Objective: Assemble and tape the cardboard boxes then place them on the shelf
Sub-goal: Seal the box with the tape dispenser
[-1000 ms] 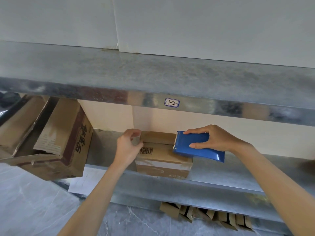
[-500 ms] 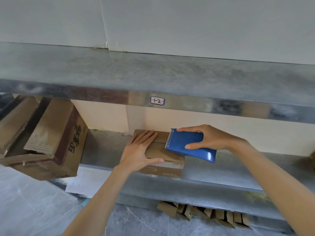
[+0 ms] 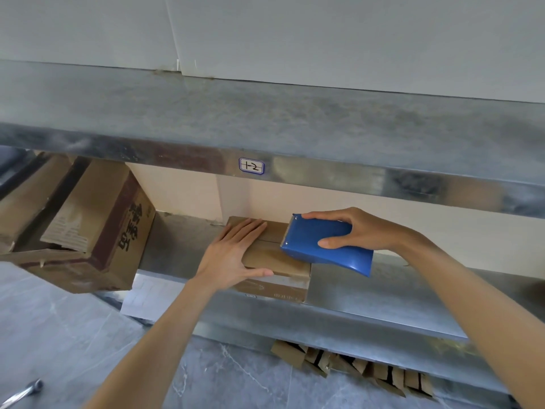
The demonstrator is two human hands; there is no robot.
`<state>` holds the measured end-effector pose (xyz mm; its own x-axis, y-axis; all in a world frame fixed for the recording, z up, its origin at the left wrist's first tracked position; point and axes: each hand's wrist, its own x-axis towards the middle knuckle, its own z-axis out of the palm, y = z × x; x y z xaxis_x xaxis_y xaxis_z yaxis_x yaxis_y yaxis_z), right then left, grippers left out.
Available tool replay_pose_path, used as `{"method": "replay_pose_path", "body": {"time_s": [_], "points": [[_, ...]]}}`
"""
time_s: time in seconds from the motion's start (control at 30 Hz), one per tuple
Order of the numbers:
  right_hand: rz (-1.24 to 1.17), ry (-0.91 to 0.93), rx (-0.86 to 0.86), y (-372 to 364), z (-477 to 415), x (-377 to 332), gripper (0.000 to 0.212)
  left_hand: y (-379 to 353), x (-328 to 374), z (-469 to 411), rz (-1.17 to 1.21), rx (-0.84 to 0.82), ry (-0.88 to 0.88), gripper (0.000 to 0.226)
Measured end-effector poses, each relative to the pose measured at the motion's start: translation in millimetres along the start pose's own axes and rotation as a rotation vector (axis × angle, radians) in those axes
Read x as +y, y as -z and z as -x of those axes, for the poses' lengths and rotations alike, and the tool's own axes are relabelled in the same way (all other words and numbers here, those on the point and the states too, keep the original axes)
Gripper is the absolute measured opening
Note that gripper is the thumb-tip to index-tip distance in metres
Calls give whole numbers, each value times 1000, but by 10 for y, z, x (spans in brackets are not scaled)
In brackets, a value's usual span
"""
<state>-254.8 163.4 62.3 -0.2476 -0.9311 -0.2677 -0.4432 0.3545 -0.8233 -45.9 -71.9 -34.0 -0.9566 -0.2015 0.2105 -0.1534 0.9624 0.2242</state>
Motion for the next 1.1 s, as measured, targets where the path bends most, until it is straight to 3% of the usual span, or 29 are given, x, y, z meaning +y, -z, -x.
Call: {"method": "replay_pose_path", "body": {"time_s": [0.43,0.63,1.1], "points": [[25,-3,-50,206,181,301,59,14,28,4,-30,4,2,99],[-5,-74,24,375,570,591,61,13,25,-7,-50,-4,-4,101],[48,-131,0,245,424,575,60,14,33,-12,-61,-48,7,102]]}}
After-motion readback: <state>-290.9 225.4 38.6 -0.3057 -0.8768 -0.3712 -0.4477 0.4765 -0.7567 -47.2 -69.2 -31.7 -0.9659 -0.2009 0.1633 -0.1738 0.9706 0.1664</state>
